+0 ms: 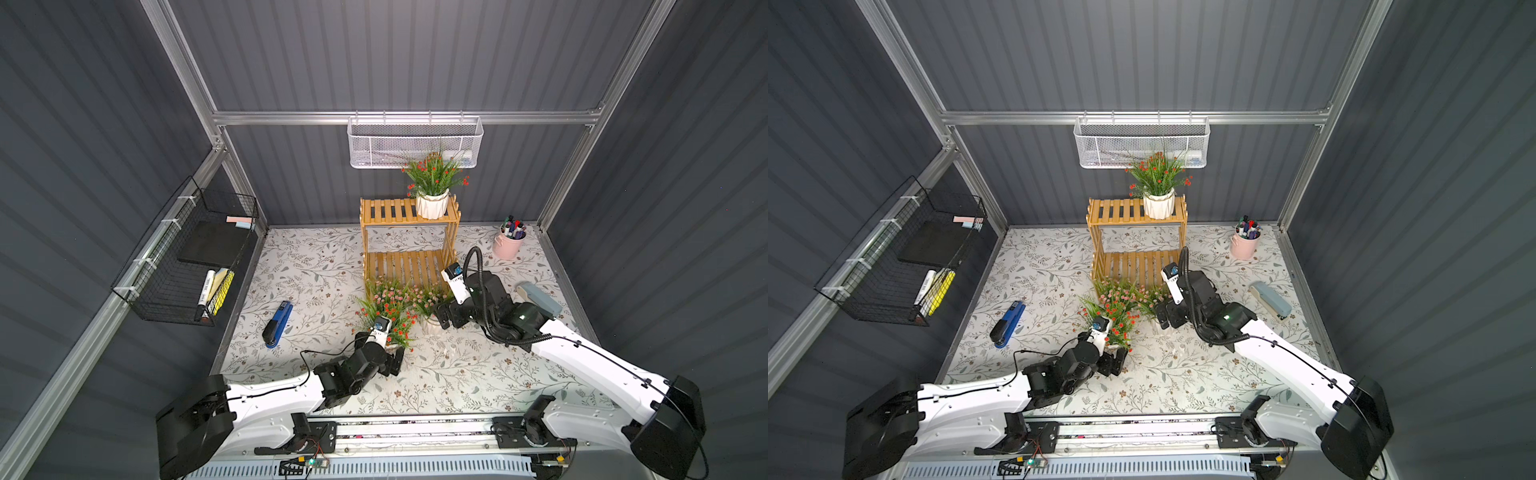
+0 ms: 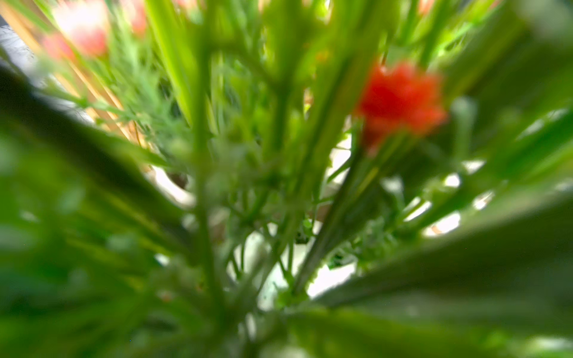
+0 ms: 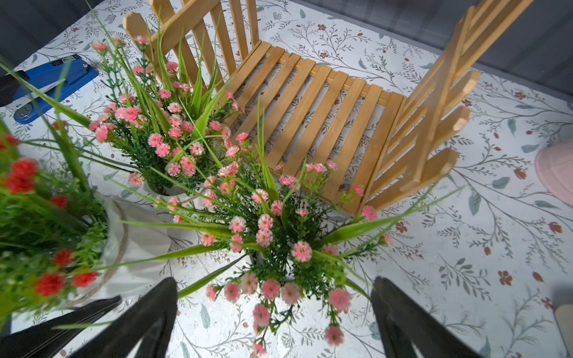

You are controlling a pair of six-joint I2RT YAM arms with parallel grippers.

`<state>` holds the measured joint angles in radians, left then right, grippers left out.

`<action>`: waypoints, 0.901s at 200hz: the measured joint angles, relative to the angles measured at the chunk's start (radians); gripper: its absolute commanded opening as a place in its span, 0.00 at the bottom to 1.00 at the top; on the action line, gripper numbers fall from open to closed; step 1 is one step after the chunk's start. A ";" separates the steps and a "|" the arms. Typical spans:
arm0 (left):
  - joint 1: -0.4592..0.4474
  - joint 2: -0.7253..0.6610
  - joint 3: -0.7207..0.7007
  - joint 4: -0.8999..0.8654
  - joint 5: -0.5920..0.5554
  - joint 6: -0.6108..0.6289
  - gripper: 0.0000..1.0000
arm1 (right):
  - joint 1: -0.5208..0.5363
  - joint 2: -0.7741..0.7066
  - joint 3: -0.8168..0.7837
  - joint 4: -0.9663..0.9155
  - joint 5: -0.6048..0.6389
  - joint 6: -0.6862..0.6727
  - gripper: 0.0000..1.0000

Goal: Place the baby's breath potted plants on the rack by color
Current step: Pick up the baby's breath potted plant from the center of the board, then place the baby's breath potted plant on the rack.

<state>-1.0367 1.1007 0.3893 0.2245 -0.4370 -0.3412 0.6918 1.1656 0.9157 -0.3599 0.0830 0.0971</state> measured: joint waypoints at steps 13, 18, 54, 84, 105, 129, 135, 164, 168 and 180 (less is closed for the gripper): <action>0.000 -0.037 0.032 -0.050 -0.007 -0.006 0.79 | 0.000 0.000 0.000 0.001 0.001 0.000 0.99; 0.000 -0.051 0.044 -0.069 -0.011 -0.010 0.79 | 0.000 0.000 0.000 0.001 0.001 0.000 0.99; 0.000 -0.126 0.129 -0.195 -0.043 -0.029 0.80 | 0.000 0.000 0.000 0.001 0.003 -0.002 0.99; 0.005 -0.123 0.218 -0.306 -0.068 -0.039 0.80 | 0.000 0.000 0.000 0.001 0.003 -0.004 0.99; 0.014 -0.096 0.316 -0.398 -0.074 -0.040 0.80 | 0.000 0.000 0.001 0.002 0.003 -0.004 0.99; 0.028 -0.040 0.458 -0.492 -0.077 -0.039 0.79 | 0.000 -0.006 0.002 0.001 0.003 -0.004 0.99; 0.032 -0.028 0.489 -0.508 -0.077 -0.039 0.79 | 0.000 -0.009 0.002 0.001 0.003 -0.004 0.99; 0.084 0.040 0.637 -0.587 -0.062 -0.031 0.79 | 0.000 -0.017 0.021 0.001 0.002 -0.005 0.99; 0.095 0.052 0.657 -0.597 -0.059 -0.026 0.79 | 0.000 -0.019 0.023 0.001 0.002 -0.005 0.99; 0.129 0.088 0.710 -0.621 -0.046 -0.016 0.79 | 0.000 -0.023 0.029 0.000 -0.001 -0.006 0.99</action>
<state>-0.9081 1.1885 1.0988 -0.3969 -0.4828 -0.3573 0.6918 1.1431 0.9443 -0.3595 0.0822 0.0914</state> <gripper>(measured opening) 0.952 0.990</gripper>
